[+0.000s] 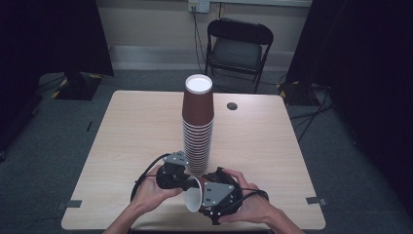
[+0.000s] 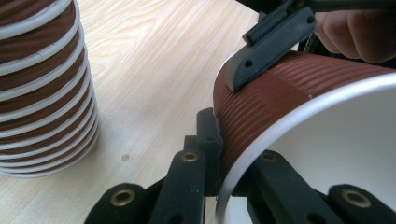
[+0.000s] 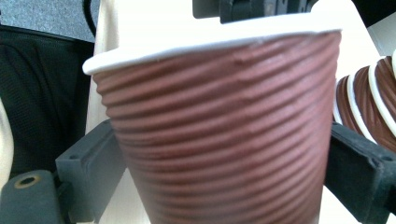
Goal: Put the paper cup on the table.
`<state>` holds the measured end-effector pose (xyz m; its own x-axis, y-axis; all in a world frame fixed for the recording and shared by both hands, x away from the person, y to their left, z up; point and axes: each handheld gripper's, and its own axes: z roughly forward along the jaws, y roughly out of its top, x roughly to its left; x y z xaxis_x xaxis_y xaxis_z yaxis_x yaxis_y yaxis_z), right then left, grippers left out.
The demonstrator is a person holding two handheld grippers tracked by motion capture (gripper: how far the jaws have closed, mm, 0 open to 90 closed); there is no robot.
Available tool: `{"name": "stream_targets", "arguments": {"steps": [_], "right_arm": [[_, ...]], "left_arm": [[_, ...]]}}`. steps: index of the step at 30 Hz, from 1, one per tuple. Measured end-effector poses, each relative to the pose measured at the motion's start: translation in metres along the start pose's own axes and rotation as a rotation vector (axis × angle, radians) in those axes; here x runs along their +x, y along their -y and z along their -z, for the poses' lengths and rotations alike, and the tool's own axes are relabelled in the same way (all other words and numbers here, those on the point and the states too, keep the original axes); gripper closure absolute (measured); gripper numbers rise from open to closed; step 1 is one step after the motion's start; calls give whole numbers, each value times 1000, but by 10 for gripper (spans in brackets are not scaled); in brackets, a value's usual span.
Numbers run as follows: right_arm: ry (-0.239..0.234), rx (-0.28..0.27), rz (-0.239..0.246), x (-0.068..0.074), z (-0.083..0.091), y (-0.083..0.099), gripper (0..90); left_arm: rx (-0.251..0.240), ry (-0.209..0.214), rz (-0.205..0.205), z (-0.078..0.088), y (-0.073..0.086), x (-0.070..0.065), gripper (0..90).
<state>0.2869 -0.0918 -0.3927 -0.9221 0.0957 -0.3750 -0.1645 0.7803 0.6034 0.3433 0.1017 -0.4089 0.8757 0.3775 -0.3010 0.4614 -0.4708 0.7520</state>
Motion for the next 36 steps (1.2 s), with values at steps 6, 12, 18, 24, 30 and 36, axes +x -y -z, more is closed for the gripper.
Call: {"name": "stream_targets", "arguments": {"steps": [6, 12, 18, 24, 30, 36], "right_arm": [[-5, 12, 9, 2, -5, -5, 85], [9, 15, 13, 3, -9, -6, 85], [18, 10, 6, 6, -11, -3, 103], [21, -6, -6, 4, -9, 1, 108], [41, -17, -66, 1, -6, 7, 108], [36, -31, -106, -3, -6, 14, 109]], "left_arm": [[7, -9, 1, -5, -3, -4, 862], [19, -28, 12, -6, -5, -4, 852], [5, -25, 18, -7, -1, -3, 838], [-33, -33, 27, -4, 2, -2, 765], [-92, -50, 42, 5, 4, 1, 703], [-137, -64, 36, 12, 6, 0, 657]]}}
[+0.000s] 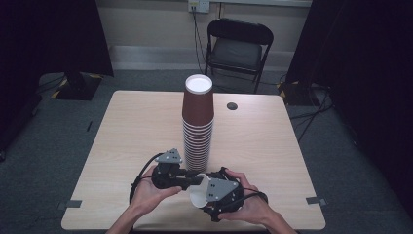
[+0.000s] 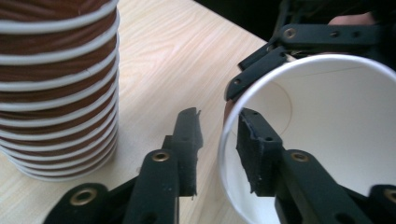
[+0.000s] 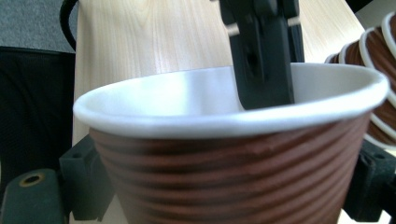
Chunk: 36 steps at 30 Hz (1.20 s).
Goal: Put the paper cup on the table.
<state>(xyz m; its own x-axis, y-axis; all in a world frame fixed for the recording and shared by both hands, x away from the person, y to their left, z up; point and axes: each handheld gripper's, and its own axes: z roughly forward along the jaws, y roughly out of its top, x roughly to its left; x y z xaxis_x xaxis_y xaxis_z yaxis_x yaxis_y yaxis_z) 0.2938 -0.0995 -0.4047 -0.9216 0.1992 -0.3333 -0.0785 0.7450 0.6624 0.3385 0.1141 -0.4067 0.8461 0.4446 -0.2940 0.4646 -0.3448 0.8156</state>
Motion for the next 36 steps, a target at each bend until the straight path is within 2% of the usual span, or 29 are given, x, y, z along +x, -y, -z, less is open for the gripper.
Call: {"name": "stream_targets", "arguments": {"steps": [4, 6, 8, 11, 13, 14, 19, 22, 24, 25, 27, 29, 32, 34, 36], "right_arm": [[11, -11, -31, -3, 3, 5, 109], [13, -18, -44, -5, 4, 7, 109], [14, -30, -70, -7, 5, 10, 110], [21, -39, -95, -10, 6, 14, 110], [33, -41, -108, -11, 6, 16, 110], [36, -40, -116, -12, 6, 17, 110], [44, -51, -164, -14, 5, 25, 110], [54, -62, -191, -17, 7, 30, 110], [61, -75, -220, -19, 8, 33, 110], [62, -76, -232, -20, 9, 34, 110], [88, -77, -264, -23, 10, 38, 110], [92, -88, -294, -26, 11, 41, 110], [109, -106, -339, -31, 13, 44, 110], [118, -123, -366, -35, 15, 46, 110], [119, -144, -414, -40, 18, 48, 111]], "left_arm": [[-52, 14, 4, 7, 1, 1, 597], [-64, -13, 3, 9, 1, 0, 550], [-67, -21, 6, 11, 1, 0, 521], [-72, -55, 9, 14, 2, -1, 412], [-76, -61, 1, 15, 4, -2, 364], [-87, -73, -15, 16, 5, -5, 361], [-104, -89, -13, 19, 6, -5, 325], [-108, -112, -32, 21, 8, -5, 308], [-110, -127, -54, 23, 11, -5, 297], [-111, -149, -78, 25, 13, -4, 296], [-110, -167, -81, 27, 15, -3, 290], [-118, -187, -80, 29, 17, -1, 278], [-127, -214, -71, 33, 20, 3, 211], [-125, -231, -64, 34, 21, 5, 205], [-123, -240, -61, 34, 24, 8, 192]]}}
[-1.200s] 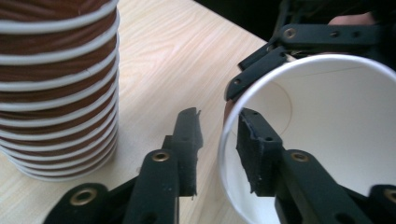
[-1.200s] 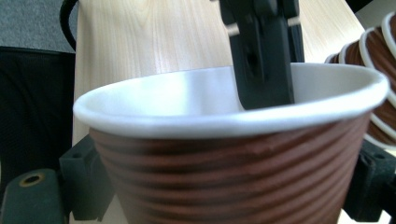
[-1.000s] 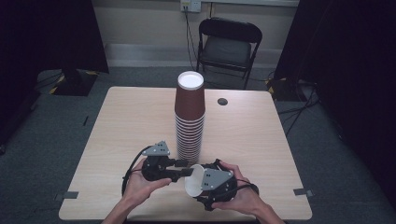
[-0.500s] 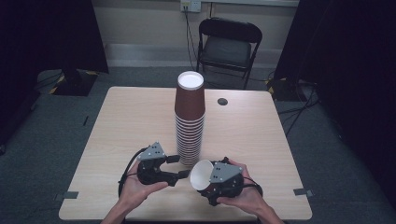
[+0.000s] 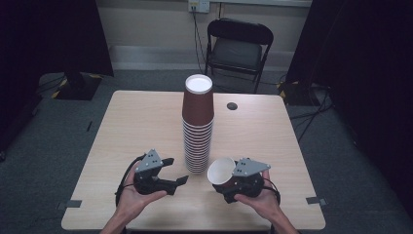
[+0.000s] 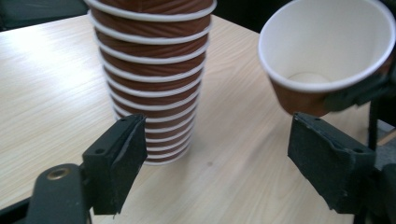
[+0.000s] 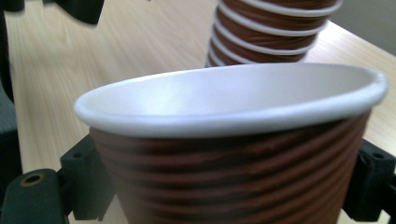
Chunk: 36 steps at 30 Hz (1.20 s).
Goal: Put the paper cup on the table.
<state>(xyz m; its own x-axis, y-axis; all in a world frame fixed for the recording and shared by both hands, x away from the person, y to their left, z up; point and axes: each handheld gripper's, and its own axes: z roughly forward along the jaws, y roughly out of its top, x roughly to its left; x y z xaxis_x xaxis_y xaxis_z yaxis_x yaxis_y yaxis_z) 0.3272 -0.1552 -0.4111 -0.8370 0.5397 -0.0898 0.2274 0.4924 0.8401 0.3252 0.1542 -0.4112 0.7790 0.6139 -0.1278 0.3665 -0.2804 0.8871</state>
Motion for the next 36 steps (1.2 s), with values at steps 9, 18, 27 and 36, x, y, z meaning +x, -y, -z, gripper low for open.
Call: {"name": "stream_targets", "arguments": {"steps": [9, 18, 27, 36], "right_arm": [[60, -41, -105, -21, 5, 3, 112], [137, -57, -168, -44, -1, 1, 112], [187, -81, -227, -68, -8, 4, 111], [218, -100, -271, -85, -15, 6, 110]], "left_arm": [[4, -23, -52, 6, 7, 6, 156], [31, -69, -83, 15, 20, 18, 157], [46, -148, -19, 21, 30, 32, 158], [39, -202, 11, 24, 35, 42, 157]]}}
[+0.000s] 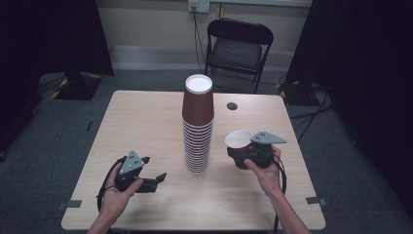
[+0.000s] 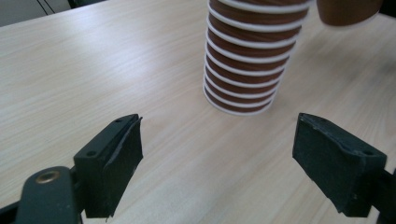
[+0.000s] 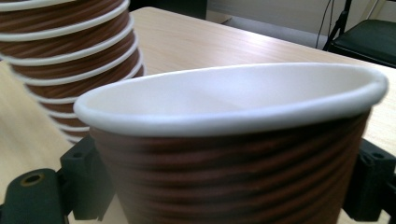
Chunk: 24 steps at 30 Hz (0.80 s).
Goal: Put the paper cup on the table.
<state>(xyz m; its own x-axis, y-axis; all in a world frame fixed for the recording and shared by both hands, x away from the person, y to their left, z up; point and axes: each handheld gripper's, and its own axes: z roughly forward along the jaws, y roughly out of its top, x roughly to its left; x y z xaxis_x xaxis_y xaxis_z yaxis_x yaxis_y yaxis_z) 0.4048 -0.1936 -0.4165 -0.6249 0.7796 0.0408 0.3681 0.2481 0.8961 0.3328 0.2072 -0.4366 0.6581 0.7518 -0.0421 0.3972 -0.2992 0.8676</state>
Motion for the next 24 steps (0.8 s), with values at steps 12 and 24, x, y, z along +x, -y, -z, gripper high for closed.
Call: {"name": "stream_targets", "arguments": {"steps": [12, 24], "right_arm": [[33, 0, -55, -18, -23, -4, 107], [20, 20, -72, -27, -63, -4, 106]], "left_arm": [[4, -45, 40, 4, 15, 15, 158], [15, -70, 67, 8, 24, 22, 159]]}}
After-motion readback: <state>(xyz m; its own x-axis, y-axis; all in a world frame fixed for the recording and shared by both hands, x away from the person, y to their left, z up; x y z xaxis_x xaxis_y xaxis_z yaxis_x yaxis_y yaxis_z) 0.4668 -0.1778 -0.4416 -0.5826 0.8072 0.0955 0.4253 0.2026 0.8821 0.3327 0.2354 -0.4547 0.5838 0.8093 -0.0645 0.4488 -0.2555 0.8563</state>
